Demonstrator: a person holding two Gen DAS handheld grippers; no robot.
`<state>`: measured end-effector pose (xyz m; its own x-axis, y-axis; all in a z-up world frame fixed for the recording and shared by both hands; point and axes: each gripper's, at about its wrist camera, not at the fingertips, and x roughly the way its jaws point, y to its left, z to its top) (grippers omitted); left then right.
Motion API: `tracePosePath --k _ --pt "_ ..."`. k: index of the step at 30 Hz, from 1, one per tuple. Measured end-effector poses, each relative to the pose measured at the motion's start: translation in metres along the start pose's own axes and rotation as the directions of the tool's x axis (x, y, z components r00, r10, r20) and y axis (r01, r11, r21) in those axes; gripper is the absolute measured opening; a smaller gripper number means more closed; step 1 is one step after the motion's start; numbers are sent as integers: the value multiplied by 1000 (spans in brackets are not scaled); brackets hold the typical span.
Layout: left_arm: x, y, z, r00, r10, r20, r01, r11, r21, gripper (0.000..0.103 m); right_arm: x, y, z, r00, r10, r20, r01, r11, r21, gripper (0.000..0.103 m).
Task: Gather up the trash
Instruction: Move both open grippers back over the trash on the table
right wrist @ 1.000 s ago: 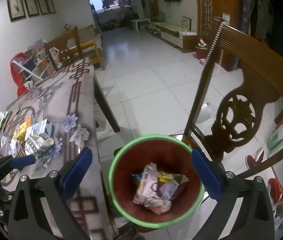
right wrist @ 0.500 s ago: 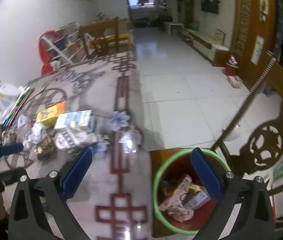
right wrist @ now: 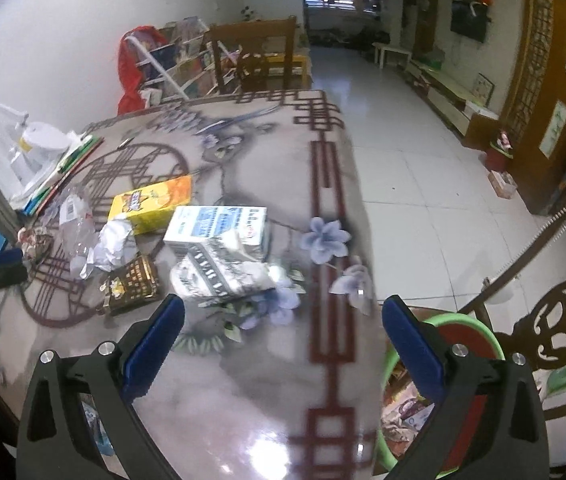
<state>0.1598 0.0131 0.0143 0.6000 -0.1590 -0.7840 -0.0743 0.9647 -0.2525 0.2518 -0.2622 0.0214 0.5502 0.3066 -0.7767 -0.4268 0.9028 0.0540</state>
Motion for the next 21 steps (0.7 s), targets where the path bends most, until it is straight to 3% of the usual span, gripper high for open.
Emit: tracePosePath --k 11,21 --pt "9 55 15 998 62 -9 -62 993 -97 98 55 53 -1 997 -52 -55 41 984 -174 96" --pt "52 95 36 993 102 -59 -113 970 -217 98 102 70 11 993 -90 -80 68 967 -243 96"
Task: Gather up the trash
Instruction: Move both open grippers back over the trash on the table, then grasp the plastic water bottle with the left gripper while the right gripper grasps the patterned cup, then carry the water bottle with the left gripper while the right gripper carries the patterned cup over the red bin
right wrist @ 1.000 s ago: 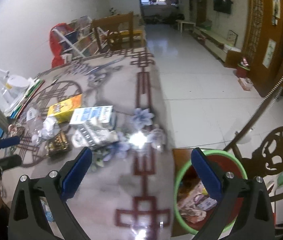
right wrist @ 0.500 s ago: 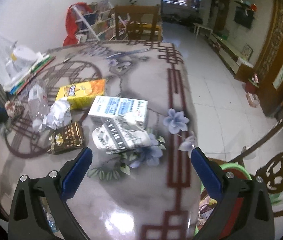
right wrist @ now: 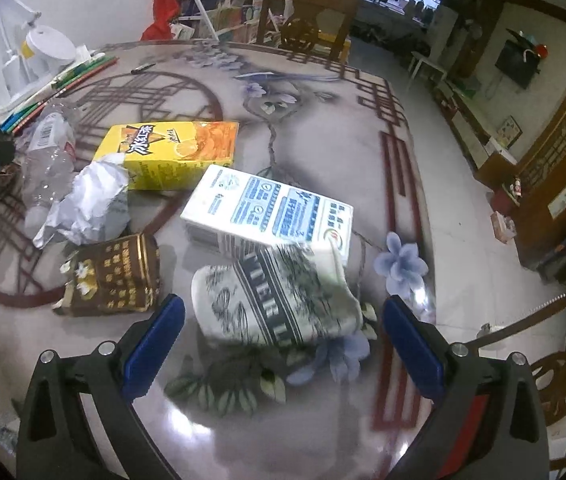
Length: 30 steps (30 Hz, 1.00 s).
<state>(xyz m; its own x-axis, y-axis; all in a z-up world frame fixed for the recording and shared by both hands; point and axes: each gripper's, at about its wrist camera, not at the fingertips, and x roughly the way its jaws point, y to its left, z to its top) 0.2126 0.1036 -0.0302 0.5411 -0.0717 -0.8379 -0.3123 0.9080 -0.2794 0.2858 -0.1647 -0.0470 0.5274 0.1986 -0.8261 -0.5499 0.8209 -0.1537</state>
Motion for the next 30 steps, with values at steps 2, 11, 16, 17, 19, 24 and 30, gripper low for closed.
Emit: tracePosePath --k 2,11,16,17,19,24,30 --pt "10 2 6 1000 16 -3 -16 1000 -25 98 6 0 1 1000 2 -4 -2 1000 -1 96" --pt "42 9 21 995 94 -20 -96 986 -139 98 19 -6 0 1000 11 -13 -11 1000 18 96" --pt "49 14 21 996 90 -25 -93 983 -157 87 21 -7 1 1000 27 -11 -27 999 30 89" --pt "51 14 21 996 84 -31 -88 984 -154 83 23 -6 2 999 34 -17 -33 999 30 86" --pt "57 17 20 997 61 -48 -67 987 -147 80 25 -4 3 999 36 -20 -36 999 25 85" --pt "55 9 17 998 41 -48 -45 995 -85 60 22 1 2 999 51 -12 -51 999 20 84" --pt "40 8 9 999 42 -27 -43 998 -39 60 16 3 -1 998 60 -16 -59 998 36 84"
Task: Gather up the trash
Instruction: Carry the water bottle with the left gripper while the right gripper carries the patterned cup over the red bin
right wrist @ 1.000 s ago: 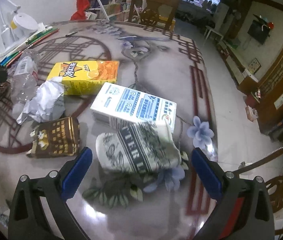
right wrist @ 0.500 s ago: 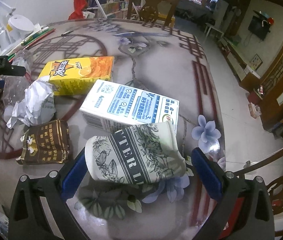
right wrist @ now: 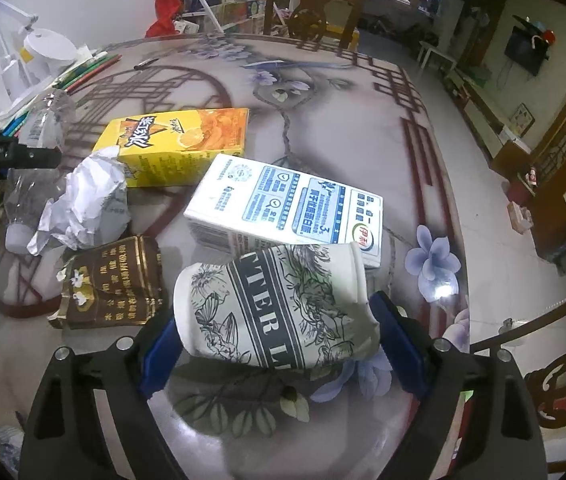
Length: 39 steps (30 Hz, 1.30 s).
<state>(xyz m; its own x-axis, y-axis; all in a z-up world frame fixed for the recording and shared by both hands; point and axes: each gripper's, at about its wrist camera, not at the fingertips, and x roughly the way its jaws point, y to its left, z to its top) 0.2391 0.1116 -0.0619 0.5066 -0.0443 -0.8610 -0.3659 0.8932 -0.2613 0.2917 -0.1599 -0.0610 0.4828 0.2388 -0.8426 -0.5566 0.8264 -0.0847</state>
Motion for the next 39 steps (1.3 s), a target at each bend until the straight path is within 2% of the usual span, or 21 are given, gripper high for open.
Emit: tracePosePath --k 8,25,34,39 --pt "-41 -9 -14 999 -2 47 -2 997 75 60 -19 0 -2 999 7 41 -8 999 31 84" --pt "-104 -57 -54 996 -49 76 33 981 193 60 -92 -24 -27 988 21 156 -40 992 121 84" --pt "-121 -102 -69 991 -108 79 83 958 275 60 -119 -47 -48 981 13 192 -43 987 153 84" --pt "-121 -138 -75 987 -154 50 129 934 334 60 -129 -66 -55 980 19 199 -57 981 186 84"
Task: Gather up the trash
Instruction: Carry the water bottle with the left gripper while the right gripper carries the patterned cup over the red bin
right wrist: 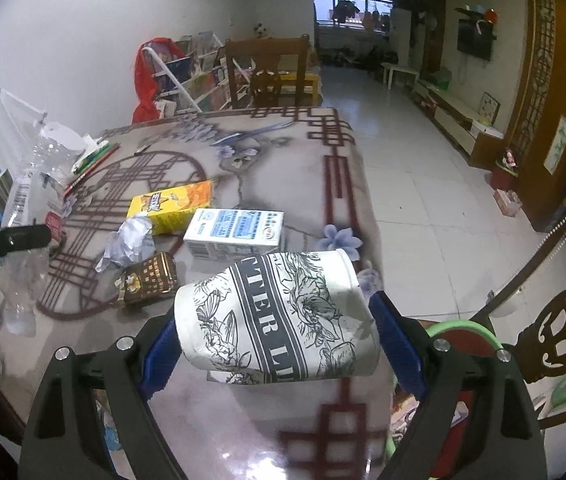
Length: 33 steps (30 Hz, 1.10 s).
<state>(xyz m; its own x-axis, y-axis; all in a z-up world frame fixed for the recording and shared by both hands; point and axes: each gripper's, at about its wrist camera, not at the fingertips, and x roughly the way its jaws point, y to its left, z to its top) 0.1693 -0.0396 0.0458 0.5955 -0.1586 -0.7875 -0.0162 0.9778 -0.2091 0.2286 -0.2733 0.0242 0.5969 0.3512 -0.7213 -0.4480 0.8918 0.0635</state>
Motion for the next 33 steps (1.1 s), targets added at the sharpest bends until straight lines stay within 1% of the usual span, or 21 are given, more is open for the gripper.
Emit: tracePosePath --k 3,5,8,12,14,15,16,18,20,21,24,28,33 --pt "7 -23 4 999 -37 -11 37 999 34 60 -8 -14 0 1000 -6 6 6 1000 23 84" --pt "13 -40 6 997 -75 -18 75 996 57 60 -14 -24 1 1000 -11 8 11 999 30 84" --pt "22 -69 8 991 -128 -36 131 987 93 60 -24 -45 2 999 -43 4 43 998 45 84" --pt "33 -110 12 978 -200 -56 206 969 139 60 -42 -82 1 998 -58 9 56 993 106 84" --pt "41 -132 14 969 -238 -73 247 956 160 60 -53 -104 -2 996 -91 17 88 987 136 84" --pt "43 -139 14 966 -248 -79 258 951 169 60 -58 -115 -4 995 -98 17 94 984 154 84" --pt "48 -152 14 958 -271 -92 283 941 183 60 -61 -123 -6 995 -100 17 96 981 170 84" --pt "56 -169 15 946 -303 -117 321 927 195 60 -68 -146 -13 993 -115 7 111 972 208 84" --pt "64 -185 14 936 -325 -135 347 914 208 60 -73 -166 -21 989 -145 -10 143 964 223 84" --pt "69 -195 13 928 -343 -148 369 905 213 60 -75 -174 -24 989 -149 -18 149 961 233 84" --pt "81 -218 11 910 -374 -178 407 887 219 60 -74 -198 -38 989 -138 -47 146 947 286 84" --pt "96 -251 8 892 -399 -212 444 862 244 60 -75 -215 -48 985 -155 -76 171 934 314 84" --pt "111 -276 7 878 -416 -235 469 845 256 60 -84 -225 -47 984 -171 -43 175 920 351 84"
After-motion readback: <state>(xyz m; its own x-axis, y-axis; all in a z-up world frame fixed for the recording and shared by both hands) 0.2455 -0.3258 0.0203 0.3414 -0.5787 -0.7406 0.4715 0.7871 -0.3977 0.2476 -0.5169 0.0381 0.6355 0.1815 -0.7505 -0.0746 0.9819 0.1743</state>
